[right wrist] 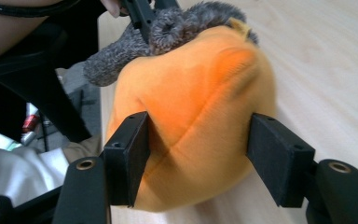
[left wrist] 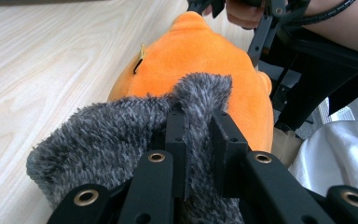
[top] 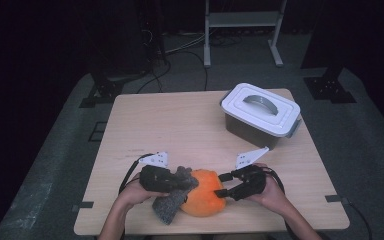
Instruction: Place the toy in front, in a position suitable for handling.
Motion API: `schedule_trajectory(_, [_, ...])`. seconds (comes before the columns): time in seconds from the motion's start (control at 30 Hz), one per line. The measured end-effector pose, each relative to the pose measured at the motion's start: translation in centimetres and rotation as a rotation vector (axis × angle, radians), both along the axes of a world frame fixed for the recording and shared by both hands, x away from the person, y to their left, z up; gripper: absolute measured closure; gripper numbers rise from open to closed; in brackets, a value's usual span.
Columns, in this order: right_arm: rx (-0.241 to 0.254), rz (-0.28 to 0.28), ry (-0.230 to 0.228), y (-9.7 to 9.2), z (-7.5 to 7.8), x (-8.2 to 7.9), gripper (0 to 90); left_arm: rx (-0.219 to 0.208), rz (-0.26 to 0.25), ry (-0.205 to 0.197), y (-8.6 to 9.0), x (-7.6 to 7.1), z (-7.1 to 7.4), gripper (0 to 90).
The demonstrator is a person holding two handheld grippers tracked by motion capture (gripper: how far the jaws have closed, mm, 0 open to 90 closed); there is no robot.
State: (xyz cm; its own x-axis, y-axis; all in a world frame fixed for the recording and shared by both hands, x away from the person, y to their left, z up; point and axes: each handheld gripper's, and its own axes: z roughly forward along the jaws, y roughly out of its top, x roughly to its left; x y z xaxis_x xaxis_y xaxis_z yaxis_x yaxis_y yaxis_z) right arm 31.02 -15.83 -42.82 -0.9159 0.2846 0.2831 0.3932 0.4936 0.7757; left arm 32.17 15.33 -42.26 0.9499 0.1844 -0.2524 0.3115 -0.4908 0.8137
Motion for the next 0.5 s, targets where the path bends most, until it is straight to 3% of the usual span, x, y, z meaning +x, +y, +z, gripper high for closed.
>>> schedule_trajectory(0.13, [-0.041, -0.010, -0.053, 0.7, 0.4, -0.4, 53.5, 0.008, 0.008, -0.032, -0.5, -0.2, 0.5, 78.7])
schedule_trajectory(0.2, [-0.054, -0.016, -0.091, 0.8, 0.8, -0.8, 59.7, -0.013, 0.010, -0.058, -0.8, -0.5, 1.1, 78.8])
schedule_trajectory(0.33, [-0.060, 0.002, -0.128, 1.1, 1.4, -1.4, 63.2, -0.068, 0.014, -0.089, -2.0, -1.0, 1.9, 78.8])
schedule_trajectory(0.4, [-0.077, 0.002, -0.145, 1.3, 1.5, -1.5, 64.5, -0.059, 0.028, -0.108, -2.5, -1.1, 1.8, 78.8])
schedule_trajectory(0.5, [-0.084, -0.006, -0.150, 1.1, 1.4, -1.6, 66.2, -0.072, 0.051, -0.106, -2.4, -0.9, 1.6, 78.8])
